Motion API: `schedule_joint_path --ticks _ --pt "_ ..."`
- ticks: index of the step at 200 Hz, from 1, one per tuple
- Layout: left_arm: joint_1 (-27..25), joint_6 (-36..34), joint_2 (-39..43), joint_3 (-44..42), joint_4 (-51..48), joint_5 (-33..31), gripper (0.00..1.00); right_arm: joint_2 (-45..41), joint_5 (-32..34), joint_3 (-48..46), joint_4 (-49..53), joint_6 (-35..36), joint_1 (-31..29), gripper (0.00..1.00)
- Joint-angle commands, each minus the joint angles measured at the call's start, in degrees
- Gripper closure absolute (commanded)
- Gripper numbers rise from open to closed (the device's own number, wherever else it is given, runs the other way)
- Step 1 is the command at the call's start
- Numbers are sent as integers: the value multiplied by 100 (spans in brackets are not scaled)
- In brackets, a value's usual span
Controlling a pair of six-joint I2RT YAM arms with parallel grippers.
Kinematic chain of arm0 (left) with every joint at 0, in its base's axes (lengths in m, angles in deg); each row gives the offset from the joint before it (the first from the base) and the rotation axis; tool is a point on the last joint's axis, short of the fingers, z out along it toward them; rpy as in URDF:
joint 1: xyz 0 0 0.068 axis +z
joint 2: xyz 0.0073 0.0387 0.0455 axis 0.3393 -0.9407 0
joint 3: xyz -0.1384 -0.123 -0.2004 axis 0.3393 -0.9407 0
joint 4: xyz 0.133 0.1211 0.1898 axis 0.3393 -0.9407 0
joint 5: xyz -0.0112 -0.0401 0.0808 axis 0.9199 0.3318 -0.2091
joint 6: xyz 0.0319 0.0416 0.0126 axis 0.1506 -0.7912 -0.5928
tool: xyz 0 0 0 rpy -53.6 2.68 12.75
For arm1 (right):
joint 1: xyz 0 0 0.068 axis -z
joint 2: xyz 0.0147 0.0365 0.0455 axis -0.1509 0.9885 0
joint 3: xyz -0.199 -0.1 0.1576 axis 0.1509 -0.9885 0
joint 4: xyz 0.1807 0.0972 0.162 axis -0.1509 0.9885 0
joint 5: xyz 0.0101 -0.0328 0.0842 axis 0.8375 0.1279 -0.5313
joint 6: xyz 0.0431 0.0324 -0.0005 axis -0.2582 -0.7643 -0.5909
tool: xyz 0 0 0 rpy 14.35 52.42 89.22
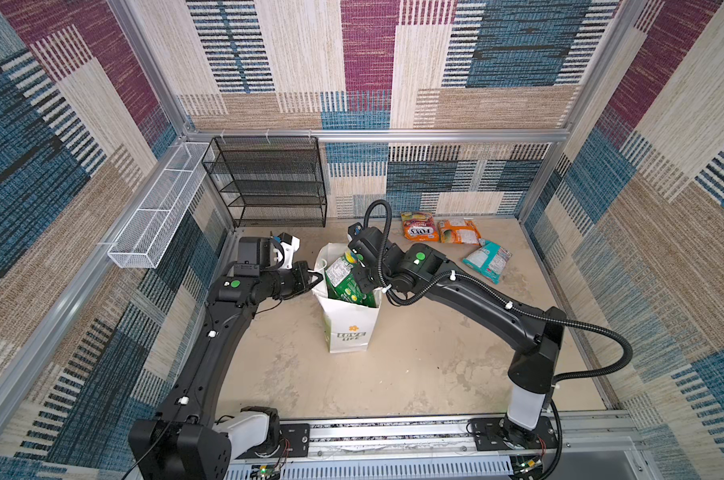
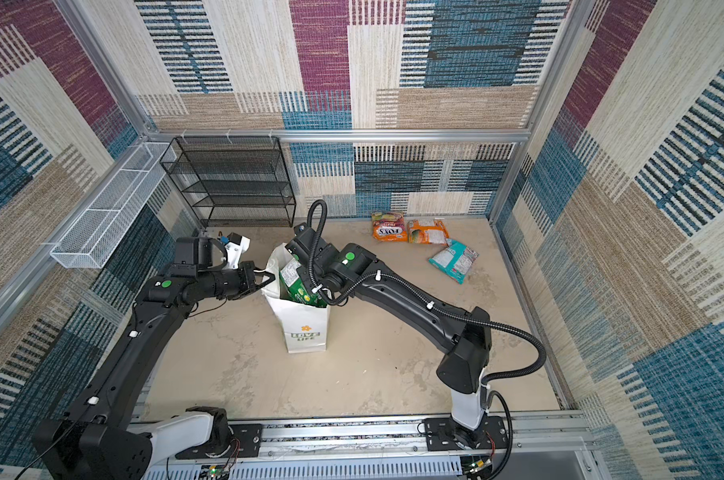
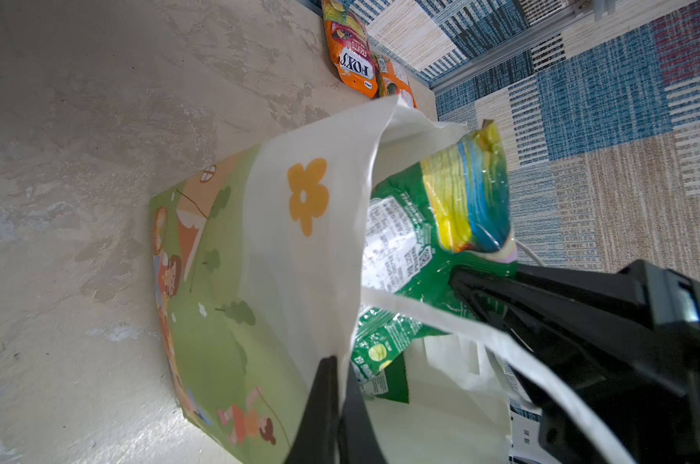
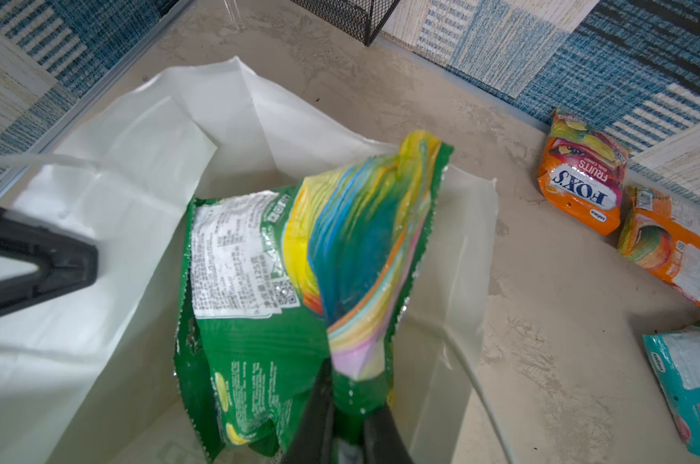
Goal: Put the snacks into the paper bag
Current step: 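Carry the green rainbow packet over the bag and lower it inside, then push the green rainbow packet down into the bag and open the right gripper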
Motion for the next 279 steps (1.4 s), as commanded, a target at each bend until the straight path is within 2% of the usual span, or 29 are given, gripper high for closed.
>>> schedule_joint_path --ticks 1,36,89,145,176,216,253,279 --pt "-2 46 14 11 346 145 100 165 -63 177 25 123 -4 99" --pt "-2 39 13 9 352 142 100 525 -168 466 183 226 -16 96" --pt "-2 32 -2 7 349 151 100 918 -676 717 200 354 -13 92" --pt "-2 37 3 7 354 164 100 1253 -1048 662 131 444 -9 88" --pt "-7 39 5 13 357 162 100 1447 -1249 611 106 440 -14 82" --pt "-2 30 15 14 343 141 100 1457 -1306 702 97 409 -10 66" --pt "-2 30 6 20 331 124 99 932 -1393 759 -239 413 -11 40" --pt "-2 21 2 18 333 129 97 423 -1248 767 -522 392 -10 29"
